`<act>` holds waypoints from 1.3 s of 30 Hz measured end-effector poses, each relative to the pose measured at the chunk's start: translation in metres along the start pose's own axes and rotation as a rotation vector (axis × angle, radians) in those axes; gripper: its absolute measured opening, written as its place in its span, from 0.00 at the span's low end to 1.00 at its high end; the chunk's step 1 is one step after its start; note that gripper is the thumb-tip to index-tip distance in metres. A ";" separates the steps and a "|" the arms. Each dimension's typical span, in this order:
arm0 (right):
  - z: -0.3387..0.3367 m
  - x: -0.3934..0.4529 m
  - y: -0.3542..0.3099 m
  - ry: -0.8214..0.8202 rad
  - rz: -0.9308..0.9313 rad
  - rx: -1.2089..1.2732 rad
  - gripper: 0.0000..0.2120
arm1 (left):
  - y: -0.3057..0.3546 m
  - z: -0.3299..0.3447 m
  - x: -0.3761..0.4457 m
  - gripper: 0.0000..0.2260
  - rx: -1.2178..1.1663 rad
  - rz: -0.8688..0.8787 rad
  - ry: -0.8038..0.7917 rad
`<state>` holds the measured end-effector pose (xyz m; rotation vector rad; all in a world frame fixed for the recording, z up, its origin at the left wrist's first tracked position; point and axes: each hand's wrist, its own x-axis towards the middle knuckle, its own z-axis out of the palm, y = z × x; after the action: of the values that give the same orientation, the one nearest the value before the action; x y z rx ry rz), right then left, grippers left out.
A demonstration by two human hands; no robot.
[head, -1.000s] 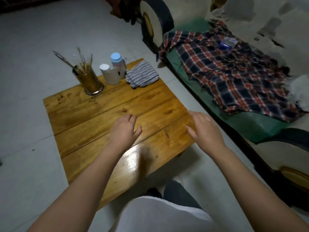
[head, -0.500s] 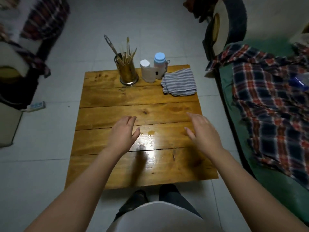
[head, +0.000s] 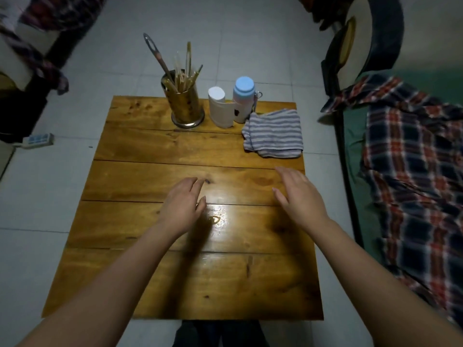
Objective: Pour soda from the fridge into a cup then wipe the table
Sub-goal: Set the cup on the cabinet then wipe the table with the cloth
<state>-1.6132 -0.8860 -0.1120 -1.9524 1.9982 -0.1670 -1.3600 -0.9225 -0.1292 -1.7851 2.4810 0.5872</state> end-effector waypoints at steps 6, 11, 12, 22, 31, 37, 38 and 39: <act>0.042 0.066 0.036 0.008 0.002 -0.026 0.25 | 0.002 0.054 0.080 0.22 0.030 0.051 -0.046; 0.077 0.121 0.062 0.003 0.019 -0.036 0.26 | -0.003 0.104 0.134 0.24 0.094 0.107 -0.097; 0.083 0.131 0.066 0.003 0.019 -0.049 0.27 | -0.004 0.111 0.140 0.25 0.096 0.109 -0.097; 0.123 0.204 0.078 0.031 0.054 -0.211 0.43 | -0.018 0.138 0.161 0.24 0.067 0.129 -0.007; 0.139 0.231 0.055 0.067 0.244 -0.212 0.40 | -0.021 0.138 0.166 0.23 0.059 0.152 -0.007; 0.135 0.231 0.065 0.089 0.189 -0.186 0.26 | -0.021 0.138 0.164 0.24 0.062 0.152 -0.024; 0.133 0.229 0.067 0.095 0.181 -0.162 0.25 | -0.021 0.137 0.165 0.23 0.064 0.152 -0.025; 0.131 0.227 0.068 0.109 0.173 -0.122 0.24 | -0.021 0.137 0.165 0.23 0.056 0.150 -0.026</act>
<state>-1.6349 -1.0867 -0.2919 -1.8655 2.2861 -0.1135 -1.4237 -1.0344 -0.3018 -1.5730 2.6026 0.5378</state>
